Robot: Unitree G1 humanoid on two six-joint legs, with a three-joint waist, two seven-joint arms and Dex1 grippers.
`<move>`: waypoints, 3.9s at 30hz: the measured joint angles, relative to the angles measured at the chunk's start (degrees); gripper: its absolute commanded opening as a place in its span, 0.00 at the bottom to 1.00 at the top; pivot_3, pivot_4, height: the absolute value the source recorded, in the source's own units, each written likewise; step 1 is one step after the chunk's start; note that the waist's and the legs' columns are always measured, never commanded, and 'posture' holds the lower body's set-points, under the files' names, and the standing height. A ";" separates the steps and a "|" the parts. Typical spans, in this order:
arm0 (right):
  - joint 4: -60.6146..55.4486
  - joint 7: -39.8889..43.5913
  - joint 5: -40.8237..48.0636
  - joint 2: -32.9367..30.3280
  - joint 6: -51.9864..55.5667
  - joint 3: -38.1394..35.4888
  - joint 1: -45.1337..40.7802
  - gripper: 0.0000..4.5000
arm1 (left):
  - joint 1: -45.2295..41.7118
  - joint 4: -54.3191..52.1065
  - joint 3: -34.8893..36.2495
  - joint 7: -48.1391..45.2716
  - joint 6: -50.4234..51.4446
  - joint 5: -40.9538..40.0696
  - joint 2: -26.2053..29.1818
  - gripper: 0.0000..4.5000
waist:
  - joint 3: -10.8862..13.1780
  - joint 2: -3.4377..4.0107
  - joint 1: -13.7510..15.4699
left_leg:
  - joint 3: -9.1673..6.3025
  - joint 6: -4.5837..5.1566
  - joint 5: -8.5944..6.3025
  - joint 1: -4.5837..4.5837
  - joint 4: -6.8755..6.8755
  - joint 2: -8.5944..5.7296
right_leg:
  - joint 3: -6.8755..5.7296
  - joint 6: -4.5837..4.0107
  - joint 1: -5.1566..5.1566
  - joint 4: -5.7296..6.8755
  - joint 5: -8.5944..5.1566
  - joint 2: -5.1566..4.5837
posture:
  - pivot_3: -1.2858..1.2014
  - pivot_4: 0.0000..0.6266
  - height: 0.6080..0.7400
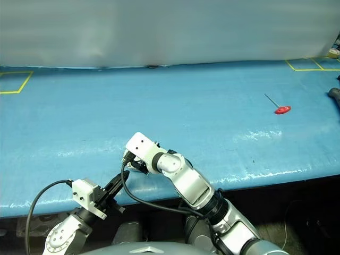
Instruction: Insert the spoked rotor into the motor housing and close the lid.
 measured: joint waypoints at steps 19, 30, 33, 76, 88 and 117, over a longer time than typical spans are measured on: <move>0.93 -3.34 3.43 6.10 3.49 -6.16 2.88 0.68 | -0.10 0.05 -0.39 -0.24 0.02 -0.08 0.07 0.00 | 0.02 0.01 -0.19 | 0.00 -0.02 -0.01 -0.04 -0.05 0.00 | -0.01 -0.01 -0.04 -0.06 0.00 -0.03 | 0.52 0.24 1.00; 4.57 -3.81 1.17 3.44 -8.61 -3.13 6.18 0.68 | 0.16 0.05 -0.29 -0.27 0.08 -0.10 0.32 0.00 | 0.00 0.01 -0.33 | -0.05 -0.03 -0.02 0.04 -0.04 0.01 | -0.02 0.00 0.03 -0.08 -0.01 -0.04 | 0.52 0.24 1.00; 5.66 -2.83 1.78 3.74 -12.17 -4.13 7.67 0.68 | 0.18 0.05 -0.28 -0.28 0.09 -0.11 0.35 0.00 | -0.01 0.00 -0.36 | -0.06 -0.03 -0.02 0.06 -0.04 0.01 | -0.01 0.00 0.02 -0.08 -0.01 -0.04 | 0.52 0.24 1.00; 5.93 0.95 -0.37 3.26 -13.08 -4.41 7.64 0.68 | -41.70 15.75 6.15 -5.18 52.40 -22.77 20.55 0.00 | -0.09 -0.14 0.16 | -0.21 -0.06 -0.03 0.27 -0.07 0.01 | -0.17 -0.07 0.77 -0.10 -0.03 0.26 | 0.52 0.24 1.00; 4.11 2.76 0.15 1.43 -11.95 -5.67 8.36 0.89 | -41.84 15.43 5.18 -7.79 53.34 -21.80 20.50 0.00 | -0.12 -0.10 0.82 | -0.21 -0.06 -0.03 0.28 -0.08 -0.13 | -0.24 -0.06 0.85 -0.21 -0.03 0.03 | 0.52 0.24 1.00; -12.48 1.86 28.11 9.03 32.69 -52.28 12.49 0.99 | -41.80 15.32 3.60 -11.52 52.37 -18.03 19.19 0.00 | -0.21 0.21 2.93 | -0.34 0.03 -0.16 0.07 -0.02 -0.25 | -0.46 0.14 0.96 -0.77 0.10 -0.16 | 0.52 0.24 1.00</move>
